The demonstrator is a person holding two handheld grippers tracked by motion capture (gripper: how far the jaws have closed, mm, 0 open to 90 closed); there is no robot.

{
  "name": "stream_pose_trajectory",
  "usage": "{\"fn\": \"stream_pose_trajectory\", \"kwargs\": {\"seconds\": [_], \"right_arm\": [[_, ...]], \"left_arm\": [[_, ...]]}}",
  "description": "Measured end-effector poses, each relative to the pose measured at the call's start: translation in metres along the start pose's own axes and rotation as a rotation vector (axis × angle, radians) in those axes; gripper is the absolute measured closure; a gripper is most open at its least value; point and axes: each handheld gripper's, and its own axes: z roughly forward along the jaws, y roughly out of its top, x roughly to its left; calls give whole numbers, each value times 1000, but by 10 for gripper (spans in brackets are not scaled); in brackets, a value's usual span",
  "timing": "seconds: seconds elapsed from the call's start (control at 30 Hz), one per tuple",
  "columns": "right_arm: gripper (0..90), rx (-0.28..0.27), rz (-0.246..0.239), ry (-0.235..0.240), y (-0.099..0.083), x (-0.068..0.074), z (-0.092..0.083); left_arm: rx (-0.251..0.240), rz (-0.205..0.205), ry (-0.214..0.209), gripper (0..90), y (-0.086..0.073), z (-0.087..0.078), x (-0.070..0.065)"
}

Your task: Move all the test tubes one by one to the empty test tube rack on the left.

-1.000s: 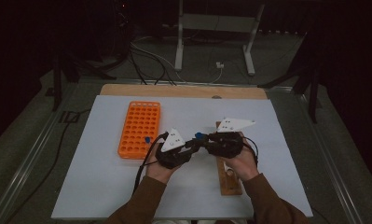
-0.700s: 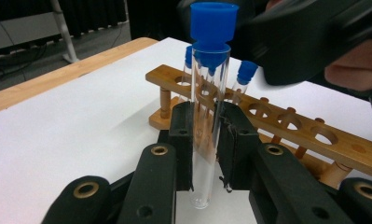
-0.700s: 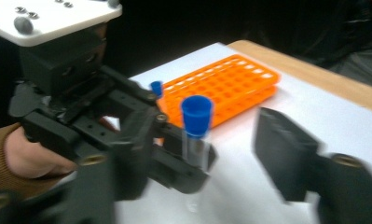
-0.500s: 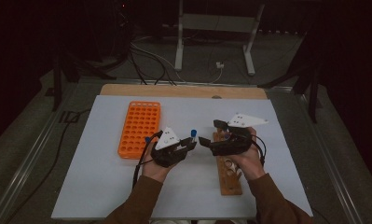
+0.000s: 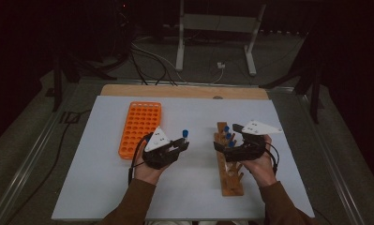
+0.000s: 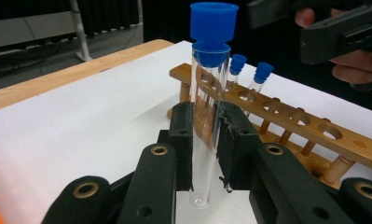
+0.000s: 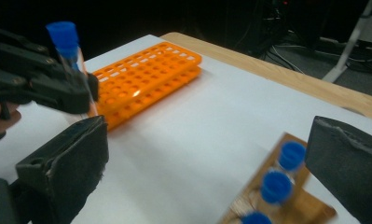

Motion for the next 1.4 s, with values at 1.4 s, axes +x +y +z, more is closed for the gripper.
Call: {"fn": "stream_pose_trajectory", "kwargs": {"seconds": [1.4], "right_arm": [[1,-41,112,-56,-33,-33,-41]], "left_arm": [[-121,-127,143,780,-12,-74,52]]}}
